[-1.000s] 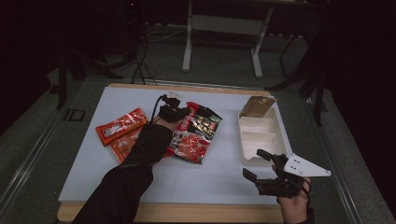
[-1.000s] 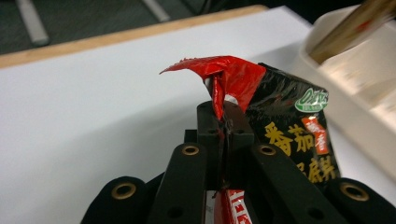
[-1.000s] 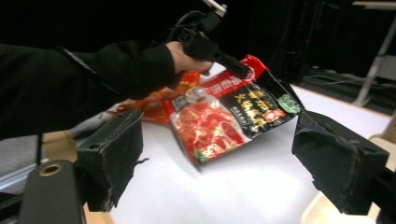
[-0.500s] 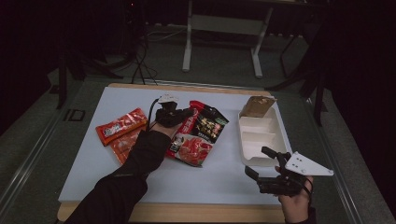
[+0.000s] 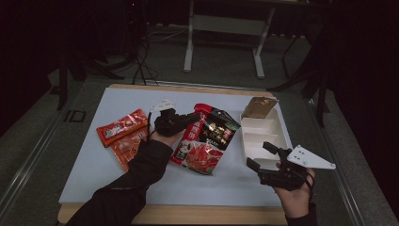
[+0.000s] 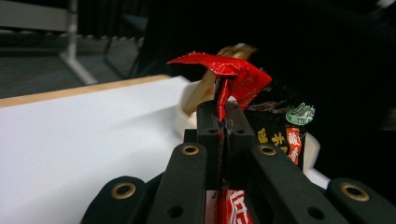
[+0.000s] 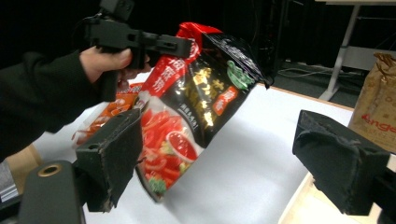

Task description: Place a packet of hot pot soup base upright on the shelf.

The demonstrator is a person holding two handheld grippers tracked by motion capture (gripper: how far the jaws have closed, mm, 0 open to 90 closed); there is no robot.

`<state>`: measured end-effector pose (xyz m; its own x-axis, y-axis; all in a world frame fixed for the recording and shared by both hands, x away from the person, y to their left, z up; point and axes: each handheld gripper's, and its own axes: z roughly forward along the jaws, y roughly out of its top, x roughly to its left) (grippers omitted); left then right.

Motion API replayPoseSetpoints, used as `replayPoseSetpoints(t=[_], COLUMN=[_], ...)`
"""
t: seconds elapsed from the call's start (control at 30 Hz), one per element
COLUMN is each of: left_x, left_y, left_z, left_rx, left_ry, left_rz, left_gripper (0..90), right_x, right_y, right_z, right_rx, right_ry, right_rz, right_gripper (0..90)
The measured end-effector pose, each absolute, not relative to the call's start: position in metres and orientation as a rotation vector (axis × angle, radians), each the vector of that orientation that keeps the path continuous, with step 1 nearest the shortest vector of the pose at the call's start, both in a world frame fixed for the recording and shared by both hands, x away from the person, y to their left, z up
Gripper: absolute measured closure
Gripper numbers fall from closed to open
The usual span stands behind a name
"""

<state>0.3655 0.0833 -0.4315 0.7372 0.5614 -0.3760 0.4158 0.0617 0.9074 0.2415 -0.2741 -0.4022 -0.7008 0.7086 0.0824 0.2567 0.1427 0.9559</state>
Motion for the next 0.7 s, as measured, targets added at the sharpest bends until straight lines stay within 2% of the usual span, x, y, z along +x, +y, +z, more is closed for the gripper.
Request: replayPoseSetpoints(t=[0.07, 0.53, 0.57, 0.7], left_x=[0.361, 0.334, 0.332, 0.328], left_y=[0.084, 0.074, 0.072, 0.066], left_z=[-0.432, -0.432, -0.432, -0.431], left_rx=[1.527, 1.384, 1.380, 1.369], left_ry=[0.808, 0.681, 0.676, 0.651], left_rz=[0.112, 0.019, 0.020, 0.017], left_gripper=[88.0, 87.9, 88.0, 87.9], right_x=[0.246, 0.272, 0.273, 0.275], right_y=[-0.273, -0.250, -0.248, -0.241], right_z=[-0.401, -0.391, -0.391, -0.387], right_rx=[0.935, 0.898, 0.894, 0.873], right_ry=[2.045, 2.090, 2.096, 2.104], right_rz=[1.597, 1.640, 1.641, 1.659], right_gripper=[21.4, 25.4, 27.4, 46.0])
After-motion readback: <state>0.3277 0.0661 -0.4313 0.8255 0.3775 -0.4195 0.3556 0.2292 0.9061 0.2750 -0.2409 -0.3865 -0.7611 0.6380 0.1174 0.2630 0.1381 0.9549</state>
